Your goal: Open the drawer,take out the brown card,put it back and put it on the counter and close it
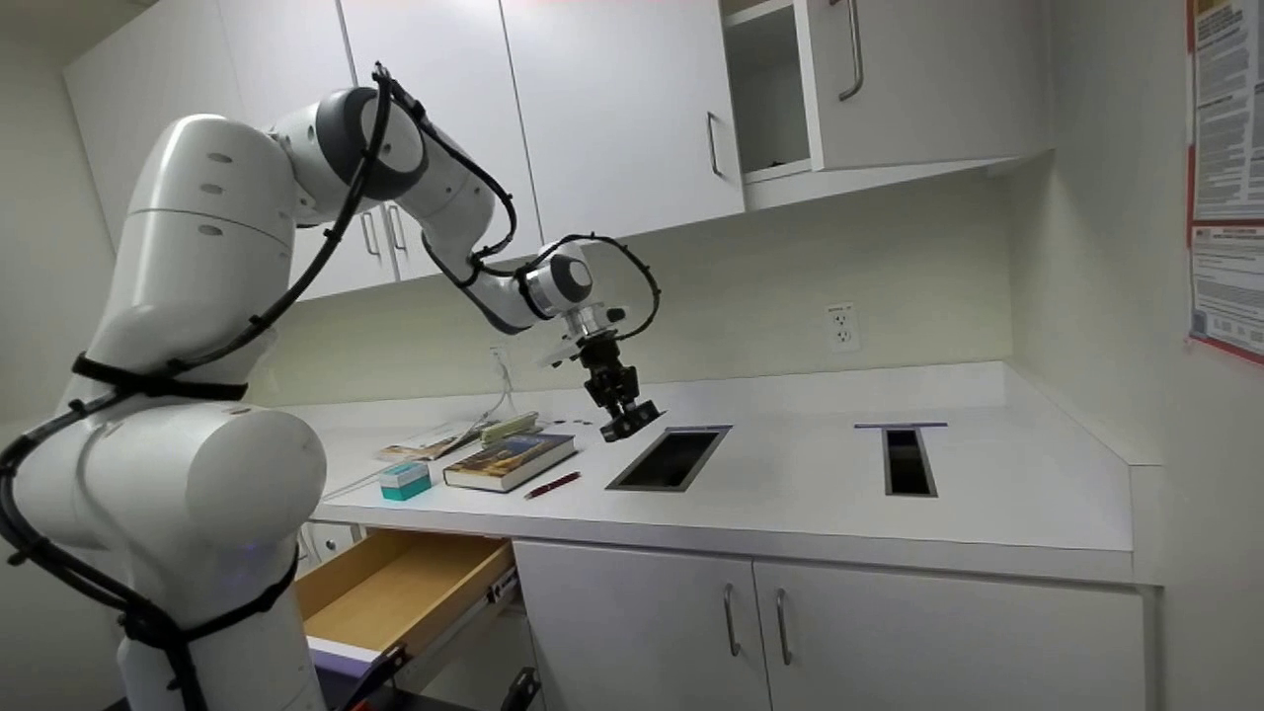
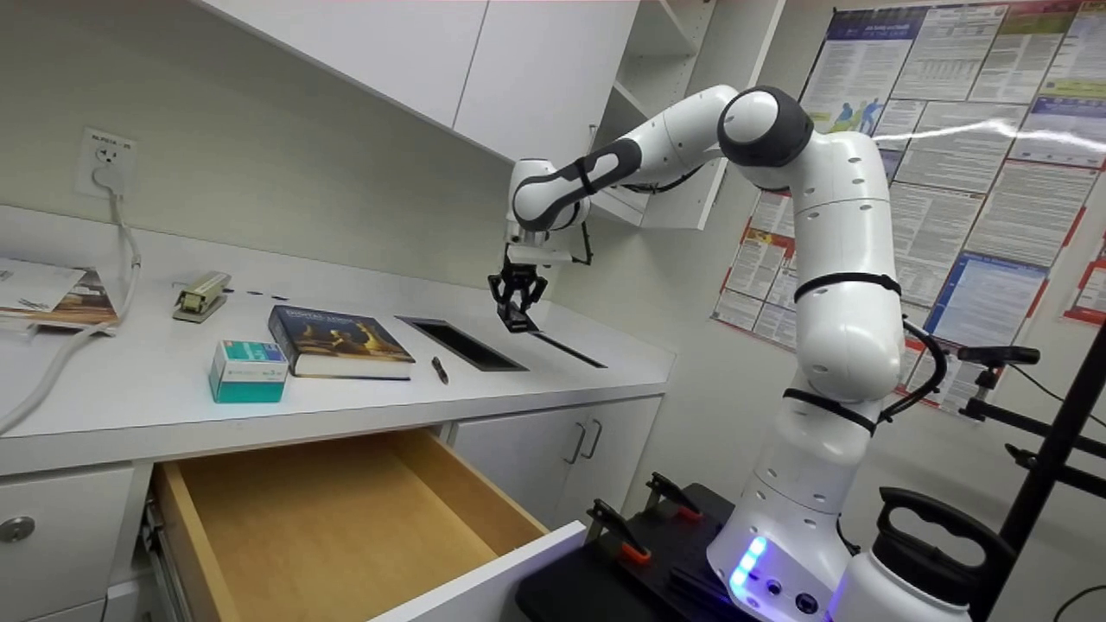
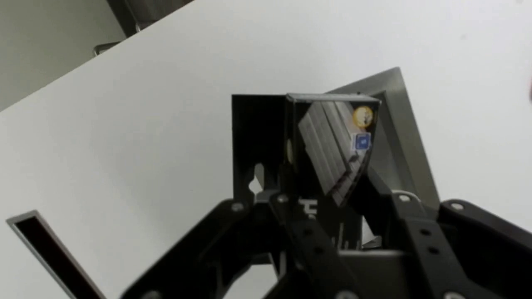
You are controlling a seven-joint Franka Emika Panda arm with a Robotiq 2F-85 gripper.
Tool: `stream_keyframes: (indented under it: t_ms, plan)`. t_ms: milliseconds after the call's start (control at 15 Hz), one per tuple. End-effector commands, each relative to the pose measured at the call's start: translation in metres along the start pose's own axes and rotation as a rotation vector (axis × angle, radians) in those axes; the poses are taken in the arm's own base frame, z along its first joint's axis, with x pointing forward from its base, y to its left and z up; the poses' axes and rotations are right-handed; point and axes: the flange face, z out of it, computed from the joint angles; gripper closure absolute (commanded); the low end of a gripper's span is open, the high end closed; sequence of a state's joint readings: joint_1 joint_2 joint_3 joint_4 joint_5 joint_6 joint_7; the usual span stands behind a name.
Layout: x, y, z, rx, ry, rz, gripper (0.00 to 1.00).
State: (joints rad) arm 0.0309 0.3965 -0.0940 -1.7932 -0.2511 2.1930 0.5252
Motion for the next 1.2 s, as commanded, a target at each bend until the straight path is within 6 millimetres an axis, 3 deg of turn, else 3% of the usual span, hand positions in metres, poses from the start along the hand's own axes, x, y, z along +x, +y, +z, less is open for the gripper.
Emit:
stream_keyframes:
  t_ms: [0, 267, 533, 1133]
  plan:
    - [0.051, 0.039, 0.014, 0.098, -0.059, 0.159, 0.84]
    - [0.087, 0.079, 0.044, 0.194, -0.072, 0.320, 0.84]
    - [0.110, 0.109, 0.072, 0.211, -0.065, 0.458, 0.84]
    - [0.132, 0.160, 0.123, 0.109, 0.010, 0.763, 0.84]
